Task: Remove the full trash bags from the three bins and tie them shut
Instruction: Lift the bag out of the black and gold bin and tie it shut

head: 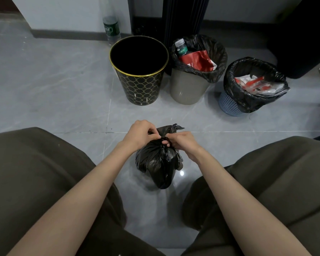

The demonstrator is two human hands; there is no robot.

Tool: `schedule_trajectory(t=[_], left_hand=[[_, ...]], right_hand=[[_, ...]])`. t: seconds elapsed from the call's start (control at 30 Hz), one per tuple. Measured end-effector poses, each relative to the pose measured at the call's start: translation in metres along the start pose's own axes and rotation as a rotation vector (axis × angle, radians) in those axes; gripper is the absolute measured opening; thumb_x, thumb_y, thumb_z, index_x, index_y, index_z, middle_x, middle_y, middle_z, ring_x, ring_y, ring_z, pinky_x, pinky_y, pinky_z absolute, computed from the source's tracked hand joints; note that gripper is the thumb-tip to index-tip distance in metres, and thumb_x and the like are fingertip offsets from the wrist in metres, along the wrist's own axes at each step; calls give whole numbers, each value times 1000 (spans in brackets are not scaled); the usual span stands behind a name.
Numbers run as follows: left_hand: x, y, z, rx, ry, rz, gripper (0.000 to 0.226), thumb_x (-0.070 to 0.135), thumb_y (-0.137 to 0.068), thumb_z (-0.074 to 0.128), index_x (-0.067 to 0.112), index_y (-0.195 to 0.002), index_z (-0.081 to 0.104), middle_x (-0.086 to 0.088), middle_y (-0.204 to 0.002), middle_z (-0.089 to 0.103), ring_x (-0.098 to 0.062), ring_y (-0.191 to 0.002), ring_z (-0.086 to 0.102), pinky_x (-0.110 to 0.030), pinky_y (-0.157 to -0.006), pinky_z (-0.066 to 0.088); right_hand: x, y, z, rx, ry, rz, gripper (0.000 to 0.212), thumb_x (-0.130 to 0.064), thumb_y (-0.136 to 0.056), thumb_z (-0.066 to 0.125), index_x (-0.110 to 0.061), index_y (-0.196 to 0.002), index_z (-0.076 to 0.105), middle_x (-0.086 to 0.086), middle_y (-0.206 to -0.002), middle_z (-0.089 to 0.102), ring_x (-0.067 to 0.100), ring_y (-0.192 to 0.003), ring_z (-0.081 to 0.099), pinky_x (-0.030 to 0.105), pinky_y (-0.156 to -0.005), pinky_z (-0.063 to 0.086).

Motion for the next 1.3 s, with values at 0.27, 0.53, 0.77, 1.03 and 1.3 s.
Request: schedule_trajectory(t=[0.27,0.53,0.77,1.03,1.3], left_hand=[[-7,5,1,-158,-1,-23,14,27,-75,77,17,-84,77,0,-85,74,-9,-85,64,-26,-84,50],[-25,10,15,-371,80,-61,18,24,-76,77,12,-90,76,-4,-93,74,-10,-87,64,-24,-88,50],[-15,-2,11,-74,-214,113,38,26,-99,40,28,-137,43,-2,-139,46,-27,-127,36,-42,-104,36],[13,-28,22,-329,-612,412,93,-15,-78,43,44,-145,18,4,-158,9,-24,-144,6,-40,-108,25],[13,-42,22,-346,-665,464,63,25,-90,59,37,-143,27,4,-156,17,-22,-140,17,-42,-104,34]], right_hand=[[12,0,-1,-123,-232,396,9,-20,-85,69,-24,-77,67,-11,-63,70,-2,-61,60,18,-64,35],[7,2,-4,-23,-46,77,22,4,-72,78,-5,-90,70,2,-75,71,7,-66,64,10,-54,49],[-1,4,-10,60,296,-71,20,4,-73,75,-14,-71,67,8,-68,64,21,-67,60,32,-77,56],[-6,11,-5,128,661,-330,20,7,-76,63,-6,-85,75,0,-79,70,16,-74,65,19,-70,53],[-1,13,-6,158,690,-434,22,5,-75,63,-11,-82,77,-1,-72,68,10,-67,60,17,-71,46]])
Point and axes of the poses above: each hand's wrist, its own y-axis away from the middle knuckle, its own z-axis out of the palm, x = y × z, the point moved 3 cm from there along -y, towards the middle knuckle
